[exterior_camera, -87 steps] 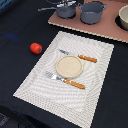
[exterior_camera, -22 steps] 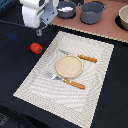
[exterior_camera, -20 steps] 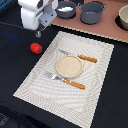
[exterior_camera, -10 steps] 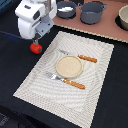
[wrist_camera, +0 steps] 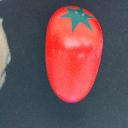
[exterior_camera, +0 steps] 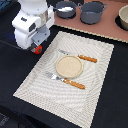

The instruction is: Place the pan onto the stove and place the fish and sausage into the pan.

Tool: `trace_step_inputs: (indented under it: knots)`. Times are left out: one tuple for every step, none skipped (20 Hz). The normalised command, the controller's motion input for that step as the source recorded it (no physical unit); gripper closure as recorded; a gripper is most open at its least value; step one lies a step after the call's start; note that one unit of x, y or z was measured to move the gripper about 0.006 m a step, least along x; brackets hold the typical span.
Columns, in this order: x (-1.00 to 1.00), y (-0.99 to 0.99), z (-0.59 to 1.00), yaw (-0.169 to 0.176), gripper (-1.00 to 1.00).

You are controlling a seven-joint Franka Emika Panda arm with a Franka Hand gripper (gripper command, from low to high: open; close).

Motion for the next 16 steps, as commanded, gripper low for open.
trace_step_inputs:
  knots:
    - [-0.4, 0.0, -0.37, -0.01, -1.0]
    - [-0.39, 0.0, -0.36, -0.01, -1.0]
    - [-0.39, 0.0, -0.38, -0.013, -1.0]
    - [-0.34, 0.0, -0.36, -0.015, -1.0]
    - [-0.34, 0.0, -0.35, -0.015, -1.0]
    - [-0.35, 0.0, -0.35, -0.015, -1.0]
    - [-0.34, 0.0, -0.33, -0.014, -1.0]
    - [-0.32, 0.0, -0.32, -0.012, -1.0]
    - [-0.33, 0.0, -0.32, -0.011, -1.0]
    - [-0.31, 0.0, -0.29, -0.009, -1.0]
    - [-0.3, 0.0, -0.28, -0.009, -1.0]
    - [-0.27, 0.02, -0.27, -0.005, -1.0]
    - [-0.25, 0.01, -0.26, -0.003, 1.0]
    - [-0.24, 0.0, -0.25, -0.003, 1.0]
    - [-0.22, 0.03, -0.23, -0.003, 1.0]
    - [-0.23, 0.03, -0.23, -0.001, 1.0]
